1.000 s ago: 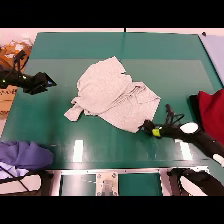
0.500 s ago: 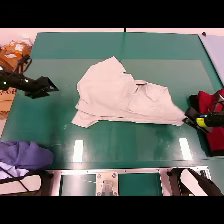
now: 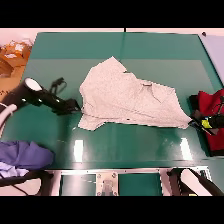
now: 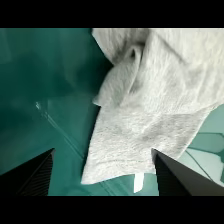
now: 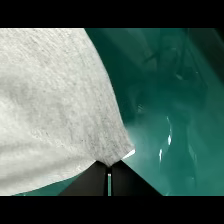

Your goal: Fold the shirts.

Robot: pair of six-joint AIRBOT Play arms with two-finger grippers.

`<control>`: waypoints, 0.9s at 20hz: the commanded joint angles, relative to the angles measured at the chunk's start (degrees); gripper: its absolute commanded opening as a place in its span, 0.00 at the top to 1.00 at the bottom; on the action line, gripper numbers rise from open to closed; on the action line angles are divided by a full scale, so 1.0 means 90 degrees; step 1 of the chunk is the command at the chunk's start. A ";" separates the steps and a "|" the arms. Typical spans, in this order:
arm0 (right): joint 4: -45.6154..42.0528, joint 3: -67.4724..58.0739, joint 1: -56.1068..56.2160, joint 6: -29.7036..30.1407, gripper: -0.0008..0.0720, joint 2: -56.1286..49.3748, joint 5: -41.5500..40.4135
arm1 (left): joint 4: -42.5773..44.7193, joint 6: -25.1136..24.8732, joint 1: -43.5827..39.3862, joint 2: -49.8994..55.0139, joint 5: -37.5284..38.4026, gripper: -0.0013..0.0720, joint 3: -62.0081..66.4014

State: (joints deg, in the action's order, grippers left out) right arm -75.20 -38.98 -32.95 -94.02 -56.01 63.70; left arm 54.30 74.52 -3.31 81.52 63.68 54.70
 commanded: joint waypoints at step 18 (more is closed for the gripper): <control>0.1974 -0.3254 0.0901 0.0743 0.98 0.1460 0.0721 | 0.1477 0.0542 -0.1188 -0.3701 -0.1647 0.96 0.3065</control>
State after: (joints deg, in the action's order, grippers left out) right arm -59.44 -56.07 -25.02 -86.59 -47.72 68.97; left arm 62.00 77.73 -13.91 59.18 53.93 71.00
